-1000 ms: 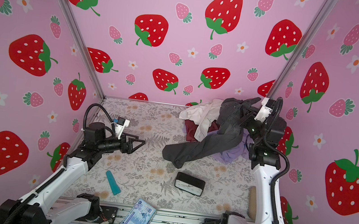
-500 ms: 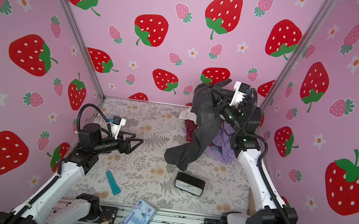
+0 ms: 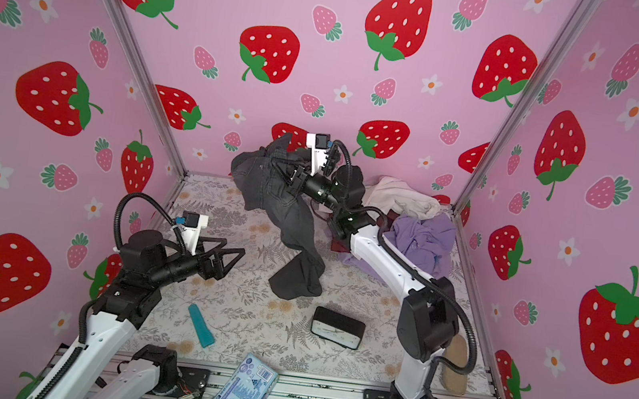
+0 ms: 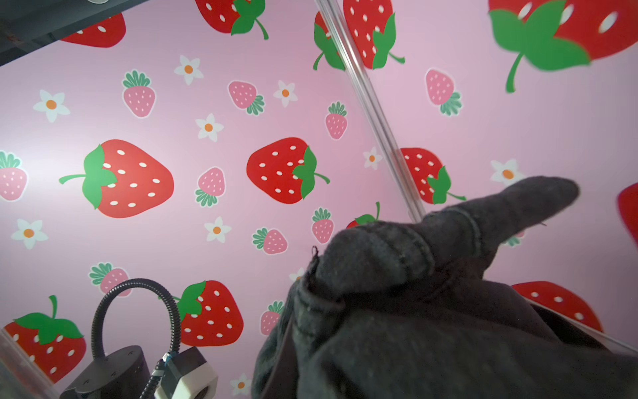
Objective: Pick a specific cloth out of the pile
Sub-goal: 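Swing the held jeans toward the left gripper and lower them onto the trousers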
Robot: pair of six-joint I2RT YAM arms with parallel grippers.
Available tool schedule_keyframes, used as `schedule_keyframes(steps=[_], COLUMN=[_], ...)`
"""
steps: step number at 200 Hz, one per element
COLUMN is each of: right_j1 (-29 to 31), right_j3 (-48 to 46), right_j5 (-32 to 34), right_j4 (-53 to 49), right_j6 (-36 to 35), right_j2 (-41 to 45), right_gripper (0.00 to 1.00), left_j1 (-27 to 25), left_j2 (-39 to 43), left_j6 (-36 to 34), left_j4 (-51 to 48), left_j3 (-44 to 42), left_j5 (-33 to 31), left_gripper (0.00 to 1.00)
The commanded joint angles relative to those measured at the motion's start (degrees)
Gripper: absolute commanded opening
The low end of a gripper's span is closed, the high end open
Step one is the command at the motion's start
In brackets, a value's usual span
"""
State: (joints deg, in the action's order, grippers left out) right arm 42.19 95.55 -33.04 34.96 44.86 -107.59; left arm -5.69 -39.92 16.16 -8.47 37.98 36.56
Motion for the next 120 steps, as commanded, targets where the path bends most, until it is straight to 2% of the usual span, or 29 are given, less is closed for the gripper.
schedule_keyframes(steps=[1, 31, 70, 97, 120], right_j1=[1.02, 2.75, 4.81, 6.24, 7.08], right_j3=[7.14, 16.67, 34.92, 35.14, 32.9], right_j5=[-2.04, -4.38, -9.08, -8.23, -10.04], right_j4=[10.5, 10.83, 10.14, 8.11, 7.46], right_j6=[4.12, 7.28, 15.37, 13.64, 13.5], right_j2=[-4.76, -14.96, -31.45, -34.9, -35.99], right_gripper=[0.0, 0.0, 0.0, 0.0, 0.0], left_j1=[-0.24, -0.32, -0.47, -0.63, -0.63], left_j2=[3.23, 7.19, 10.69, 10.69, 10.32], left_j6=[-1.99, -2.44, -2.72, -2.81, -2.9], left_j4=[-5.7, -7.26, -7.63, -7.62, -7.56], left_j3=[3.11, 3.16, 2.67, 2.72, 2.63], left_j5=[-2.38, -2.98, -3.98, -4.04, -3.95], left_gripper=[0.99, 0.99, 0.99, 0.99, 0.99])
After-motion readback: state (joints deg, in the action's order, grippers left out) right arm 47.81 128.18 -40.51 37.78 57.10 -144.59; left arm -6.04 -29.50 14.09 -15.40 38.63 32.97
